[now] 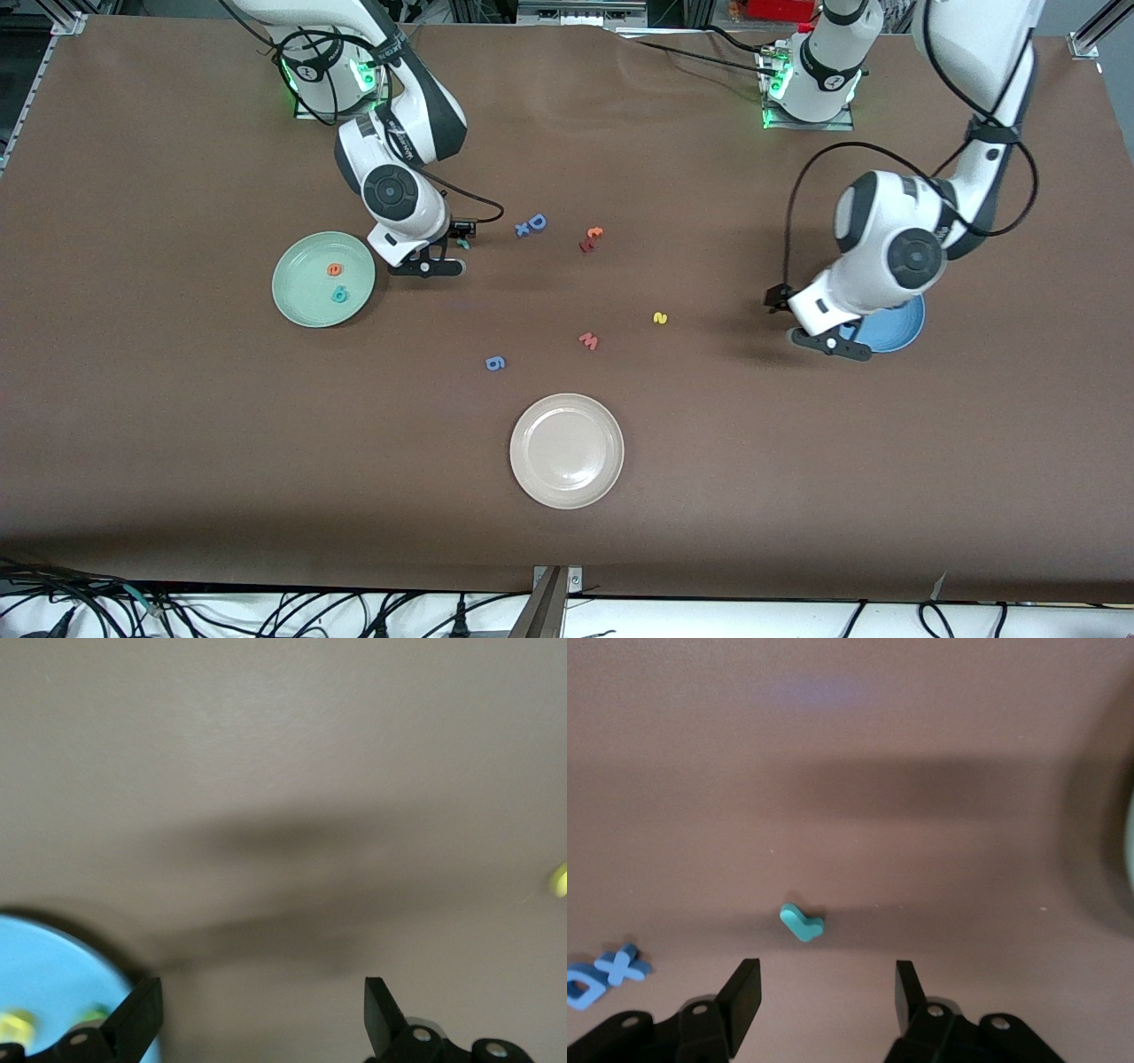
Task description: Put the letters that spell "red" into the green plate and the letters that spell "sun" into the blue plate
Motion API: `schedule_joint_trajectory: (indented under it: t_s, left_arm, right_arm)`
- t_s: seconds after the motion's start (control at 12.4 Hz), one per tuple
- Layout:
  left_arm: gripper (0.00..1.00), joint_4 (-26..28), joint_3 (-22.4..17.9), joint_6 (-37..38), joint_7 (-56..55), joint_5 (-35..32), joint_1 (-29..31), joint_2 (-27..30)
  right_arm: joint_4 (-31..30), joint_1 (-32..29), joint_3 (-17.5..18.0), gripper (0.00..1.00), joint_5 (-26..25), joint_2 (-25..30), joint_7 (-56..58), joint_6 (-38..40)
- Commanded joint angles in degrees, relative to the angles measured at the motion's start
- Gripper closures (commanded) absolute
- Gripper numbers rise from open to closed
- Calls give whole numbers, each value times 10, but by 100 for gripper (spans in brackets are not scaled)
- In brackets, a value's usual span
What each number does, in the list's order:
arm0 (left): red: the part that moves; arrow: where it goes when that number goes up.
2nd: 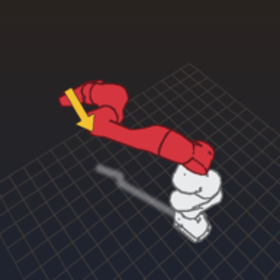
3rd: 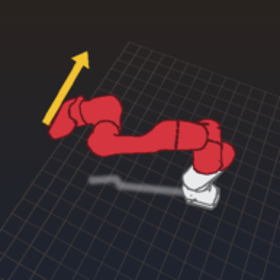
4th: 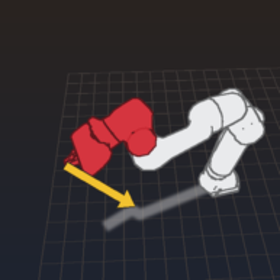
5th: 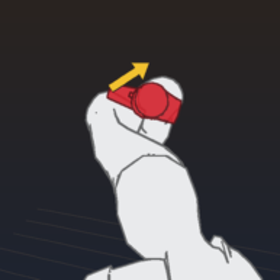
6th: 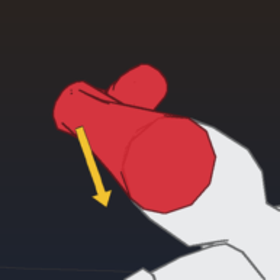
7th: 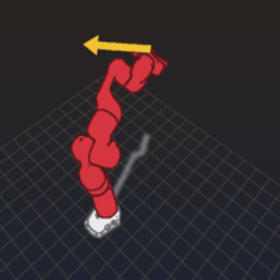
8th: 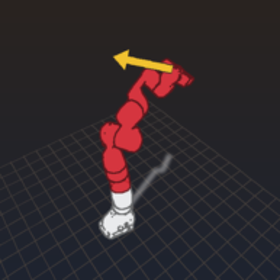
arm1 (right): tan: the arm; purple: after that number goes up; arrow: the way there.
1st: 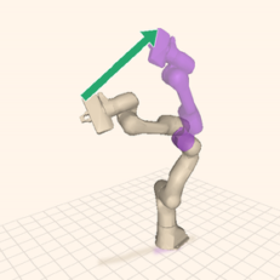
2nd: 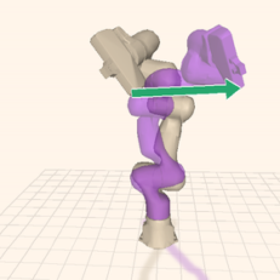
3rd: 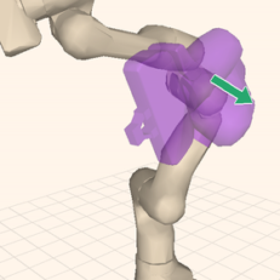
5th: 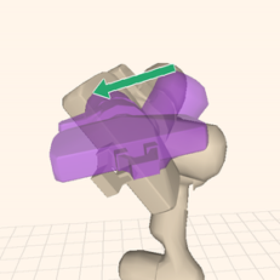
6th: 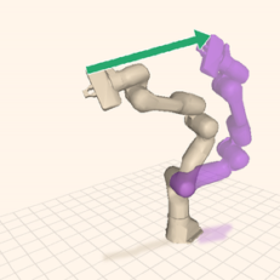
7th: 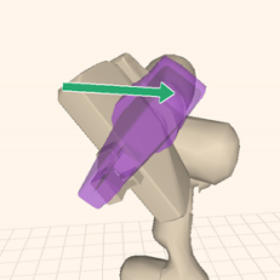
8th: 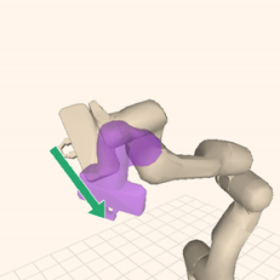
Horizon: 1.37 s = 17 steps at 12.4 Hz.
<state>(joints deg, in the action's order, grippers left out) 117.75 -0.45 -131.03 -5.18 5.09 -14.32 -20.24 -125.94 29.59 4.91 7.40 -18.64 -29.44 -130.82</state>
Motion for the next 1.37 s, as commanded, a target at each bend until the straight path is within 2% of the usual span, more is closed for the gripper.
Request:
schedule_joint_trajectory:
  t_s: [0.0,0.16,0.24,0.32,0.64,0.81,0.89,1.13,1.29]
  left_arm:
    - [0,-18,1,2,-149,9,-34,-1]
    - [0,-37,1,-5,-150,-5,-54,-18]
    - [0,-46,1,-8,-128,-36,-66,-26]
    - [0,-46,1,-18,-119,-59,-76,-32]
    - [6,-48,8,-81,-44,-58,-91,-55]
    - [6,-69,9,-105,-50,-54,-107,-84]
    - [6,-79,9,-118,-53,-35,-116,-98]
    - [9,-81,9,-137,-59,51,-142,-115]
    - [9,-82,9,-138,-97,70,-149,-121]
  right_arm:
    - [-37,23,2,31,2,7,-27,-68]
    - [-63,23,2,34,2,-2,-27,-124]
    - [-70,26,2,35,2,-3,-27,-140]
    - [-73,28,2,40,2,-9,-27,-146]
    - [-73,36,2,50,3,-27,-28,-187]
    - [-74,40,1,58,3,-28,-27,-189]
    - [-74,40,1,63,3,-28,-27,-189]
    - [-74,40,0,89,3,-28,-27,-189]
    - [-73,40,-2,97,3,-28,-26,-188]
